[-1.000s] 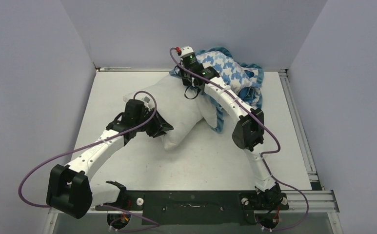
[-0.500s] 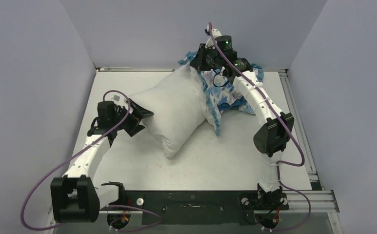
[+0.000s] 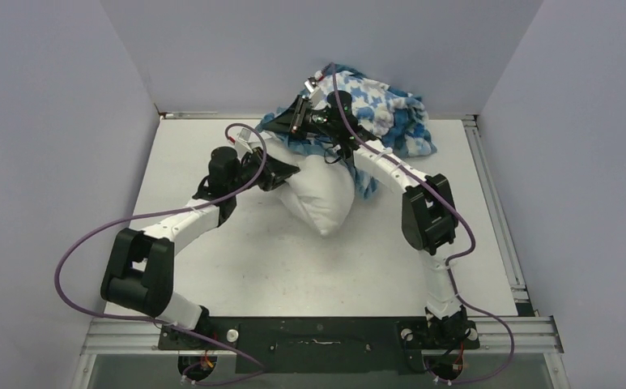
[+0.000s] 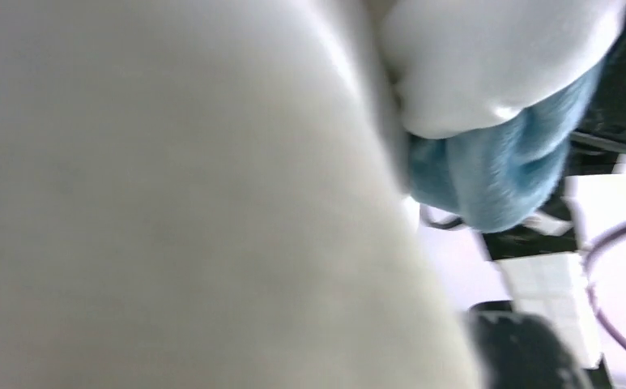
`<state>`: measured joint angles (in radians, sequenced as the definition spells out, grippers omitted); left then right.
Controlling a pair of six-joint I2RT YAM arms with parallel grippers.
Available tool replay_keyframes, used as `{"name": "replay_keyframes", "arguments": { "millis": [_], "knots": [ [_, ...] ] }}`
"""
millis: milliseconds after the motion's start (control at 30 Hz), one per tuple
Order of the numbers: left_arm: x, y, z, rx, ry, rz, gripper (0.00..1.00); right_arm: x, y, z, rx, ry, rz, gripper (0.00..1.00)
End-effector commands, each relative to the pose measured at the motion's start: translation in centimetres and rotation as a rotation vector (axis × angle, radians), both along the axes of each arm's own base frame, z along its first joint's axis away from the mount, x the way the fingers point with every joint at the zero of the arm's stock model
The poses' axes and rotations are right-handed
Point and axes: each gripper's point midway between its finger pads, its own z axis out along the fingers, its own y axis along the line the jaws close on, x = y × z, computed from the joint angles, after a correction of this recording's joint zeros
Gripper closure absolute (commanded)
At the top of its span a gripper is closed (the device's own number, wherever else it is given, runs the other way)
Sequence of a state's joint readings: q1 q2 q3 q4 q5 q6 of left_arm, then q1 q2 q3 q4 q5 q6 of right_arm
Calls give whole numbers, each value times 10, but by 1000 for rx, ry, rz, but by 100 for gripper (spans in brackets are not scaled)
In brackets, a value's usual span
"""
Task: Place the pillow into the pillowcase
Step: Stuff the pillow into the pillowcase.
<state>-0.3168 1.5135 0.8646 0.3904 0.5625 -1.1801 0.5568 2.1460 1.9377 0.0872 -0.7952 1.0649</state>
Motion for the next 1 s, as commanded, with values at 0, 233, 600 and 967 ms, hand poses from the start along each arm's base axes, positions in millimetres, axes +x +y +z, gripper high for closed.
{"name": "replay_keyframes", "arguments": {
  "millis": [0,233,600,967],
  "knots": [
    [4,-7,102,-174,-300,66,100,-160,19,141,464,-101,528,95],
    [-7,6,71,-80,-180,110,100,-72,-5,59,39,-116,186,95],
    [-17,34,5,-1,42,234,100,-19,-96,-4,-665,-251,-190,7],
    [-16,28,1,20,53,188,100,-15,-262,-63,-993,-112,-491,10]
  ]
}}
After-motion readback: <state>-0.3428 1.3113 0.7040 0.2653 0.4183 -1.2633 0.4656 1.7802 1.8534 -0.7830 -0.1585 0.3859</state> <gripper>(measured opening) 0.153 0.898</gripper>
